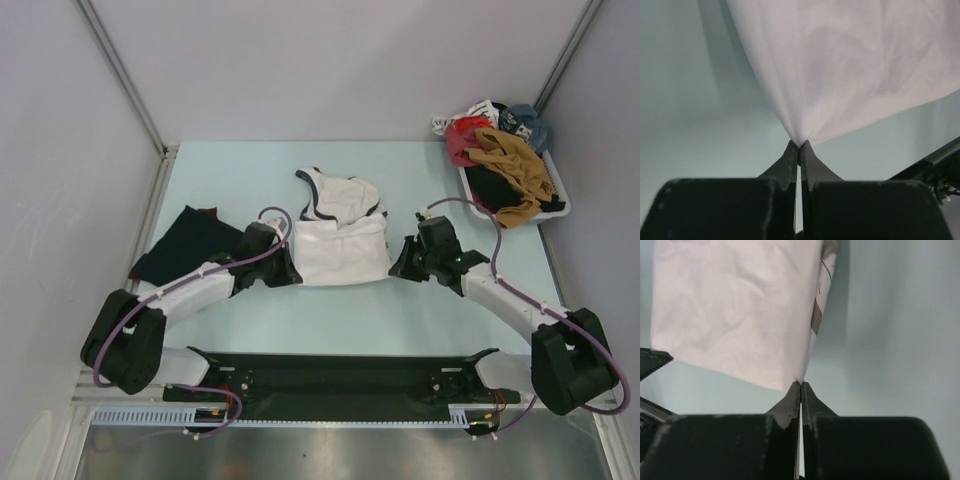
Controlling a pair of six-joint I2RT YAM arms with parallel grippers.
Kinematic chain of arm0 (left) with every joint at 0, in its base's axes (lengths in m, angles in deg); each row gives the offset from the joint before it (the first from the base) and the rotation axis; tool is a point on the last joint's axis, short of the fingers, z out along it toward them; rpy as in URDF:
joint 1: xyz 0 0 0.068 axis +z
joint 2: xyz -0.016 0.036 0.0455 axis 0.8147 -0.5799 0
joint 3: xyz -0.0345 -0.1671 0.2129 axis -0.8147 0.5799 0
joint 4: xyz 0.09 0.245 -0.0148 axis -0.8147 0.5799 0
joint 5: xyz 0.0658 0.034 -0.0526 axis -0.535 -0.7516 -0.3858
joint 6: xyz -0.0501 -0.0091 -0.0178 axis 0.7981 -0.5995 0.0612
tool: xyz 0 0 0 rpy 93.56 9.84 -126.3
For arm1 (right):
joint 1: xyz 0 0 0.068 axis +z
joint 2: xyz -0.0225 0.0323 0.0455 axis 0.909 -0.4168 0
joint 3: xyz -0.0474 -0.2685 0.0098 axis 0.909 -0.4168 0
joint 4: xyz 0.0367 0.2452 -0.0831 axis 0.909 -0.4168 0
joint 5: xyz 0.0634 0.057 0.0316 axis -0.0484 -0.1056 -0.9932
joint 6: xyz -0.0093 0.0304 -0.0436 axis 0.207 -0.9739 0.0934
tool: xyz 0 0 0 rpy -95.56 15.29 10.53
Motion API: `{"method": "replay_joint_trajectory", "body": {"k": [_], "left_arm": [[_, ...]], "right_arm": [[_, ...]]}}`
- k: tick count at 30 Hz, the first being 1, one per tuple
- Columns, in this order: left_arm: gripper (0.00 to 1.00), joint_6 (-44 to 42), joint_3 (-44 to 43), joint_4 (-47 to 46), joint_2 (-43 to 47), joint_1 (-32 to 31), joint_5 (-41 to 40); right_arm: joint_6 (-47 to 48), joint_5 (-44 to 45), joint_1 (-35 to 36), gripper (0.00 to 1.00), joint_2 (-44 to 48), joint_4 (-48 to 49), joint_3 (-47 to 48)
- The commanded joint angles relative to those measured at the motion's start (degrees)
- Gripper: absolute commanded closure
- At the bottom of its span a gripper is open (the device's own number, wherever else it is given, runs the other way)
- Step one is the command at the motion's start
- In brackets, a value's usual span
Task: Fold and stack the tank tops
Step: Fold the tank top
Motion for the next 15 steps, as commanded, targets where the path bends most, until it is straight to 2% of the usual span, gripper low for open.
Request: {"method": "replay_joint_trajectory", "body": {"k": [1, 3, 4, 5, 7, 9, 12, 15], "left_arm": [[1.00, -3.8, -11.3, 9.3, 4.9, -0.3, -1.4], [1.00, -6.3, -18.7, 13.7, 1.7, 0.6, -1.1], [1.00, -7.0, -26.9, 17.9, -1.5, 1.2, 0.8], [1.00, -7.5, -31.5, 20.1, -3.0, 2.6, 1.2], [1.00, -8.7, -44.0, 26.5, -4.8, 2.8, -0.8], [1.00, -8.6, -48.7, 28.7, -2.8, 2.8, -3.1], [1.00, -8.3, -45.4, 27.6, 2.7, 2.9, -3.2], [1.00, -7.1, -32.8, 27.0, 6.9, 0.9, -0.7]], "right_arm": [[2.0, 1.4, -0.7, 1.00, 2.8, -6.8, 9.2], [3.5, 1.3, -2.2, 1.00, -0.6, -8.8, 15.3], [3.7, 0.9, -2.7, 1.00, -2.0, -10.6, 21.6], [3.9, 0.3, -3.6, 1.00, -3.2, -11.5, 25.8], [4.4, -1.9, -3.8, 1.00, -4.9, -13.8, 35.6], [4.6, -0.6, -2.6, 1.00, -3.4, -14.5, 38.5], [4.4, 1.5, -1.7, 1.00, 2.3, -15.0, 33.2], [1.7, -0.4, -1.2, 1.00, 8.7, -15.7, 20.1]]}}
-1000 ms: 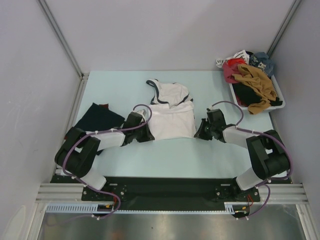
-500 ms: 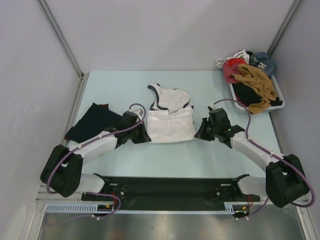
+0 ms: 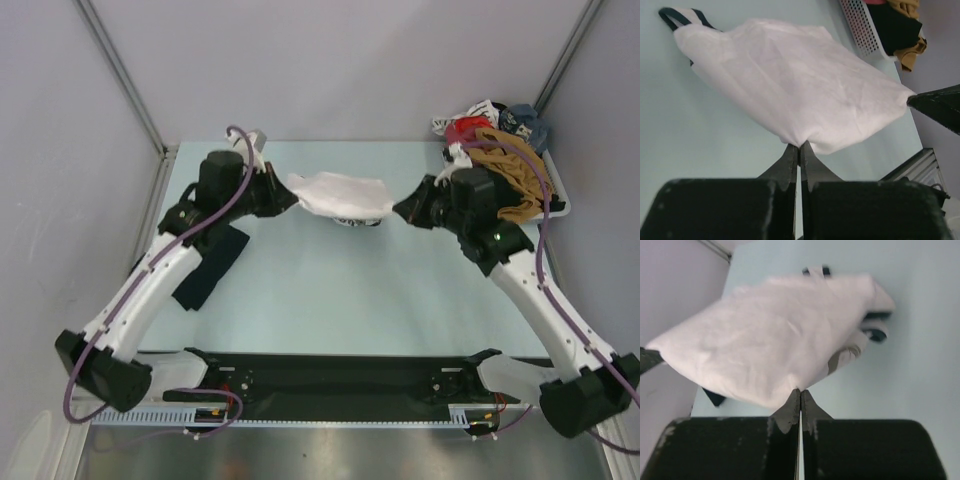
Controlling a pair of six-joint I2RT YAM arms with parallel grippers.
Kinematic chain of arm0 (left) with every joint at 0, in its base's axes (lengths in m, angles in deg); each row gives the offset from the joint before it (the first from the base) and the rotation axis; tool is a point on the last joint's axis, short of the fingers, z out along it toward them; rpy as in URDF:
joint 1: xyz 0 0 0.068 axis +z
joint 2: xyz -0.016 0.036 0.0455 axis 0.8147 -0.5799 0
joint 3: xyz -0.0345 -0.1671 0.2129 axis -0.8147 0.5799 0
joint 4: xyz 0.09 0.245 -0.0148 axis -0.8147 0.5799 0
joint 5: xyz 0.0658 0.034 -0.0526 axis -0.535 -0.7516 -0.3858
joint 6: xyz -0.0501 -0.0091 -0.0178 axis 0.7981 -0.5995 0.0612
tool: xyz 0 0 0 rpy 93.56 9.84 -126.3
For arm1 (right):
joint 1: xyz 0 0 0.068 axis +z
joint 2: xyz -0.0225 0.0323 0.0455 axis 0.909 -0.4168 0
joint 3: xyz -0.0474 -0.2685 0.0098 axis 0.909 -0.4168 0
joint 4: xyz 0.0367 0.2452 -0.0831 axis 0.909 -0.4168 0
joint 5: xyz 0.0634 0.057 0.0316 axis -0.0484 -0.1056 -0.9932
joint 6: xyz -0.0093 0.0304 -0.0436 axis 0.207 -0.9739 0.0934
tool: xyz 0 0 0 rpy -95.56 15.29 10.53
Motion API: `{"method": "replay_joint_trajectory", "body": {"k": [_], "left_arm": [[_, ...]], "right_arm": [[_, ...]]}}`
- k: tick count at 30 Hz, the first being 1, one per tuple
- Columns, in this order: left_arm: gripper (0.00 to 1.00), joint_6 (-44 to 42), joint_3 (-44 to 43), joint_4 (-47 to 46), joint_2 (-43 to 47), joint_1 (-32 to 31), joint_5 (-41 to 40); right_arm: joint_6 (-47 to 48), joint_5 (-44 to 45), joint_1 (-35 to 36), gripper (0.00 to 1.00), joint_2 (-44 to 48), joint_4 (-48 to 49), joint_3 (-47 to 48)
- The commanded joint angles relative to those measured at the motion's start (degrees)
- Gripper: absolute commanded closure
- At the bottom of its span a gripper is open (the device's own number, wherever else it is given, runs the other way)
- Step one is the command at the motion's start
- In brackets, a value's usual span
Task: Fold and stack the tank tops
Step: Fold the tank top
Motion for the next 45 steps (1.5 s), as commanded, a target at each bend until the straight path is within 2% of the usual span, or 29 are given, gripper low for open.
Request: {"method": "replay_joint_trajectory", "body": {"k": [1, 3, 4, 5, 11, 15, 16, 17, 18, 19, 20, 21, 22, 24, 26, 29, 33, 35, 38, 41, 45], "left_arm": [[1.00, 0.6, 17.3, 1.9, 4.1, -2.8, 1.7], [1.00, 4.0, 25.3, -1.1, 9.3, -5.5, 2.3], [1.00, 5.2, 31.2, -2.8, 12.2, -6.5, 2.4], [1.00, 6.1, 33.2, -3.1, 13.7, -8.5, 2.3], [1.00, 10.5, 41.0, 1.9, 25.0, -14.7, -0.8], [1.00, 12.7, 45.6, 4.0, 26.8, -17.6, -0.6], [0.96, 13.7, 47.5, 3.6, 26.8, -18.1, -0.7], [0.93, 14.2, 48.3, 2.9, 27.2, -19.5, -0.4], [0.71, 15.6, 48.8, 2.7, 27.5, -19.9, -0.8], [0.60, 16.4, 48.8, 4.0, 27.9, -20.3, -1.9], [0.53, 17.1, 48.4, 5.0, 28.2, -21.0, -4.4], [0.30, 17.6, 48.1, 7.0, 28.7, -21.3, -5.8], [0.19, 17.8, 46.9, 8.3, 30.2, -21.6, -7.2], [0.13, 18.2, 45.1, 10.7, 31.9, -21.8, -12.2], [0.02, 17.9, 42.4, 12.4, 33.4, -21.8, -14.7], [0.00, 15.5, 37.6, 13.1, 29.6, -21.8, -17.9], [0.00, 9.6, 31.2, 9.1, 20.2, -20.6, -23.8], [0.00, 6.4, 28.7, 6.0, 14.5, -16.1, -22.4], [0.00, 4.2, 27.3, -1.7, 8.1, -8.0, -15.5], [0.00, 2.3, 24.2, -6.0, 1.4, -3.8, -14.1], [0.01, 1.9, 19.3, -10.8, -8.6, -0.1, -10.7]], "right_arm": [[-3.0, -0.8, 2.2, 1.00, 6.2, -5.6, -13.1], [-4.5, 0.5, 4.1, 1.00, 12.0, -6.0, -20.7], [-5.4, 1.1, 5.6, 1.00, 13.5, -8.1, -22.1], [-6.3, 1.4, 6.2, 1.00, 16.3, -9.0, -23.0], [-9.5, 4.3, 13.5, 1.00, 21.7, -16.6, -24.9], [-13.3, 6.6, 20.2, 1.00, 23.8, -17.7, -29.3], [-15.2, 6.6, 21.5, 1.00, 24.5, -17.1, -30.7], [-16.1, 6.6, 22.6, 0.95, 24.8, -16.8, -32.7], [-17.1, 7.1, 25.1, 0.86, 24.9, -16.7, -33.5], [-18.5, 7.8, 26.2, 0.71, 25.2, -17.0, -34.0], [-19.2, 10.1, 27.5, 0.41, 25.8, -17.2, -34.3], [-19.6, 11.7, 29.5, 0.34, 26.0, -17.7, -34.1], [-19.8, 12.9, 30.1, 0.30, 26.4, -18.4, -33.8], [-18.8, 15.5, 30.1, 0.26, 25.9, -18.6, -32.0], [-15.4, 16.8, 28.6, 0.26, 22.4, -18.1, -29.8], [-8.3, 16.6, 22.3, 0.29, 16.6, -15.3, -24.8], [-2.4, 9.4, 11.9, 0.30, 4.6, -8.2, -19.9], [-0.8, 5.4, 7.1, 0.26, 0.2, -4.2, -17.1], [-0.3, 1.5, 4.1, 0.18, -9.6, 0.0, -13.2], [-0.9, -2.6, 1.0, 0.15, -18.0, 4.9, -10.3], [-2.6, -6.7, -2.9, 0.17, -27.6, 10.3, -6.9]]}}
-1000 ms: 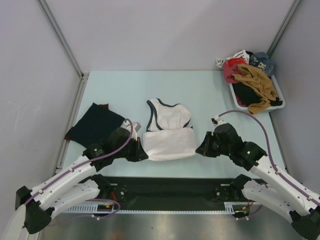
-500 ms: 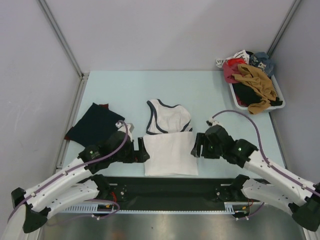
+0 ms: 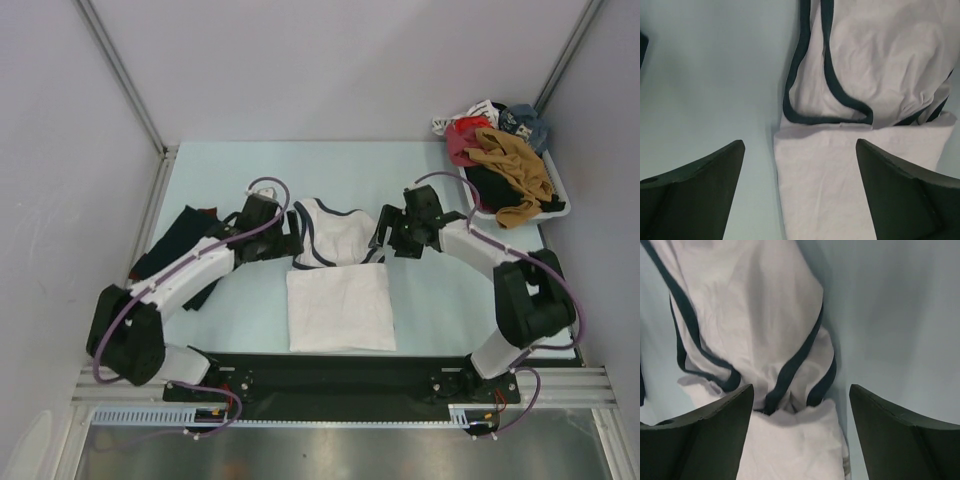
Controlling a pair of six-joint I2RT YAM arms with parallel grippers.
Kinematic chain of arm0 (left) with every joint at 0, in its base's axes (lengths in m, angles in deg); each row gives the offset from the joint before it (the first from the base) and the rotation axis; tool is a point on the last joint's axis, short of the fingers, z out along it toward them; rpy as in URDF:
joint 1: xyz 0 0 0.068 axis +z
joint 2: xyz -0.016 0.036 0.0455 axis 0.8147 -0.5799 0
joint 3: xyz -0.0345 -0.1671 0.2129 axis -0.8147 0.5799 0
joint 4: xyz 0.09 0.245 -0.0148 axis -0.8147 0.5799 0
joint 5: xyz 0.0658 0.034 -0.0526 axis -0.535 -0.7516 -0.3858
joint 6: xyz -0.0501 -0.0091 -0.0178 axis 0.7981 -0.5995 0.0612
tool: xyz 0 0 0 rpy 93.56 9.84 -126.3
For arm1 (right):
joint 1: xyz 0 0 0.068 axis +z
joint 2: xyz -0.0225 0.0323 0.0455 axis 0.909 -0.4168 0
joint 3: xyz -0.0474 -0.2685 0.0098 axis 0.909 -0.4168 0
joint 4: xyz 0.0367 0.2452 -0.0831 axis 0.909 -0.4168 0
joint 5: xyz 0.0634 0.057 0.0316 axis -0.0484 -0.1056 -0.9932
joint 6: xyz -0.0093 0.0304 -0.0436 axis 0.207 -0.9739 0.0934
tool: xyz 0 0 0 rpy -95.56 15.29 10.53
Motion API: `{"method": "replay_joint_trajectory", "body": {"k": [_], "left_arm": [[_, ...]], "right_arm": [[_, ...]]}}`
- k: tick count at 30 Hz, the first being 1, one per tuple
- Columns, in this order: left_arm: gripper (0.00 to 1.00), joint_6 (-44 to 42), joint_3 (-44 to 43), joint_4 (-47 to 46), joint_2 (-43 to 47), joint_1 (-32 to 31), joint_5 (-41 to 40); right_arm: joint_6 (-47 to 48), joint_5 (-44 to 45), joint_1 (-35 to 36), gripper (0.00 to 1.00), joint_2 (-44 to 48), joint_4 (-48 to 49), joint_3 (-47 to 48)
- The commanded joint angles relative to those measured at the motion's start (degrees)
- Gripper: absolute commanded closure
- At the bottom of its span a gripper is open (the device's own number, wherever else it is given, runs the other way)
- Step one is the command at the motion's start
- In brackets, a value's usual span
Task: Fold and stack the tank tops
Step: Fold the tank top
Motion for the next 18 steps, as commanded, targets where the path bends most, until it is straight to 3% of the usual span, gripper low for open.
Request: {"method": "replay_joint_trajectory", "body": {"k": [1, 10, 17, 18], "left_arm": [[0.02, -2.8, -6.9, -8.2, -8.1, 2.6, 4.3], [0.16, -1.7, -20.2, -11.2, -29.5, 6.8, 12.3], [0.33, 0.2, -30.5, -12.1, -41.0, 10.0, 15.7], [0.40, 0.3, -31.8, -12.3, -43.7, 10.7, 16.3]], "right_arm": [[-1.1, -6.6, -3.1, 0.17, -5.6, 8.3, 3.7], [-5.9, -16.4, -5.7, 0.25, -19.3, 19.1, 8.3], [-9.0, -20.1, -6.5, 0.45, -29.3, 26.0, 15.9], [-8.8, -19.7, -6.7, 0.50, -30.3, 25.6, 17.3]]}}
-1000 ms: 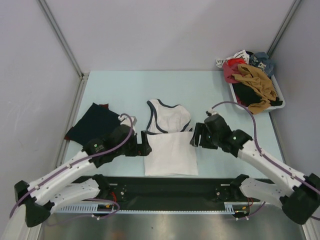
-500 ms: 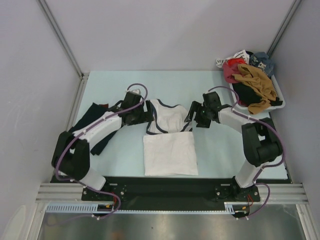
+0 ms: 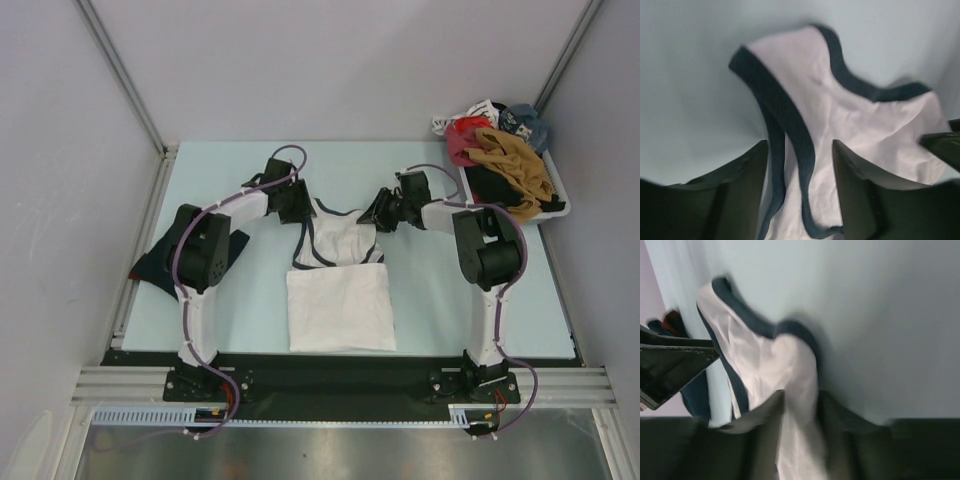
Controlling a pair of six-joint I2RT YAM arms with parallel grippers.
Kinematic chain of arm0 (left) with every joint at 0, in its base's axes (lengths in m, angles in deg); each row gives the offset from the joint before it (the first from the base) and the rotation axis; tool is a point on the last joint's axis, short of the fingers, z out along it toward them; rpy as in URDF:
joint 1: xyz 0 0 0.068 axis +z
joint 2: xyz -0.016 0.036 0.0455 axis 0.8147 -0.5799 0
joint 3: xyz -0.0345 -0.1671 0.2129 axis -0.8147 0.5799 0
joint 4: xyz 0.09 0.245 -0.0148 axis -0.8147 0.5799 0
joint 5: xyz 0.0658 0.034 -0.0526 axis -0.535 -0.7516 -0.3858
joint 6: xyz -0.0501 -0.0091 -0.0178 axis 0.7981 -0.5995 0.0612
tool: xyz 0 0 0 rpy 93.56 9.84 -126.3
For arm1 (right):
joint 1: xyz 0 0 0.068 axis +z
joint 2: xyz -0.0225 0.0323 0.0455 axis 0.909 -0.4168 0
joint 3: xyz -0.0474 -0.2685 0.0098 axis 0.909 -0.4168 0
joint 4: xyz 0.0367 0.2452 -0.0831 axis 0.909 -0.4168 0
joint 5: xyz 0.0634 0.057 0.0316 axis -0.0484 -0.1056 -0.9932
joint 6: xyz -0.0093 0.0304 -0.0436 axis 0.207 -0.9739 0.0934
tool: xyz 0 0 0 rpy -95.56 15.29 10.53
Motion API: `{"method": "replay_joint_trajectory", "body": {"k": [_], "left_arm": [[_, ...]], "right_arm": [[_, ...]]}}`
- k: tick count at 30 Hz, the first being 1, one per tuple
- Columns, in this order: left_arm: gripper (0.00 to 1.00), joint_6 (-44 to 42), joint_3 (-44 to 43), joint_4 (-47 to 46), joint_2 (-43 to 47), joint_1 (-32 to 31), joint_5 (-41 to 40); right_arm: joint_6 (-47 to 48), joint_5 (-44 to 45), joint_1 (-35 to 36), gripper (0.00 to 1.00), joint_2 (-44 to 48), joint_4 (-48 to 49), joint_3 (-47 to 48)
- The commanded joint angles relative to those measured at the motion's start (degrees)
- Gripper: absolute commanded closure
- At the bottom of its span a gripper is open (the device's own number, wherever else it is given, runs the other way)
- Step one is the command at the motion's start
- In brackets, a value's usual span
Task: Fold and stack the tank tops
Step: Fold the tank top
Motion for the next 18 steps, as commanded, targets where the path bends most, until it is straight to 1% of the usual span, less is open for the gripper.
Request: {"method": "replay_joint_trajectory", "body": {"k": [1, 2, 3, 4, 5, 6, 7, 8, 9, 10, 11, 12, 13, 15, 17, 18], "left_arm": [[0.45, 0.8, -7.9, -1.6, -5.1, 3.4, 3.8], [0.49, 1.4, -9.7, -1.4, -6.6, 4.1, 4.4], [0.53, 1.6, -11.3, -1.4, -9.2, 4.7, 5.0], [0.54, 1.8, -14.6, -1.4, -10.3, 5.1, 5.4], [0.59, 1.8, -16.4, -1.2, -11.4, 5.6, 6.1], [0.61, 1.6, -18.4, -0.5, -13.6, 5.8, 5.8], [0.63, 1.2, -23.2, 0.4, -15.1, 5.8, 5.4], [0.71, 0.7, -25.8, 2.0, -16.5, 5.8, 5.4], [0.75, 0.7, -28.2, 2.7, -19.4, 5.8, 5.7], [0.81, 0.6, -33.3, 3.6, -20.9, 5.9, 5.8], [0.89, 1.0, -35.8, 4.4, -22.4, 5.9, 6.0], [1.00, 1.2, -37.9, 5.1, -24.7, 5.9, 6.2], [1.00, 1.6, -41.3, 5.1, -25.7, 6.2, 6.1], [1.00, 3.0, -43.7, 3.1, -28.1, 6.7, 6.7], [1.00, 4.3, -47.8, 1.8, -29.7, 7.5, 6.9], [0.91, 4.6, -49.2, 0.6, -31.1, 7.7, 6.9]], "right_arm": [[-1.1, -0.6, -0.8, 0.66, -5.3, 3.6, 5.4], [-1.5, -1.0, -1.1, 0.73, -6.2, 3.9, 7.8], [-1.7, -1.4, -1.7, 0.77, -7.3, 5.0, 9.0], [-1.9, -1.7, -1.9, 0.78, -8.1, 5.2, 10.3], [-1.5, -1.3, -2.2, 0.81, -9.7, 5.2, 12.9], [-1.0, -0.7, -2.5, 0.83, -10.4, 3.5, 15.0], [0.5, 0.2, -2.7, 0.84, -11.2, 2.7, 16.8], [1.3, 0.6, -2.7, 0.85, -12.8, 2.1, 18.5], [2.1, 1.1, -2.9, 0.86, -13.6, 0.1, 22.6], [2.7, 1.5, -3.1, 0.87, -14.6, -0.6, 24.4], [3.5, 1.9, -3.3, 0.87, -16.1, -1.0, 26.5], [3.9, 1.9, -3.5, 0.87, -16.9, -1.0, 29.3], [4.2, 2.2, -3.8, 0.87, -17.5, -1.0, 31.0], [5.6, 3.2, -4.1, 0.82, -19.2, -1.0, 33.8], [6.6, 5.5, -4.5, 0.71, -20.3, -1.1, 38.2], [7.4, 6.1, -4.6, 0.62, -21.3, -3.0, 39.9]]}}
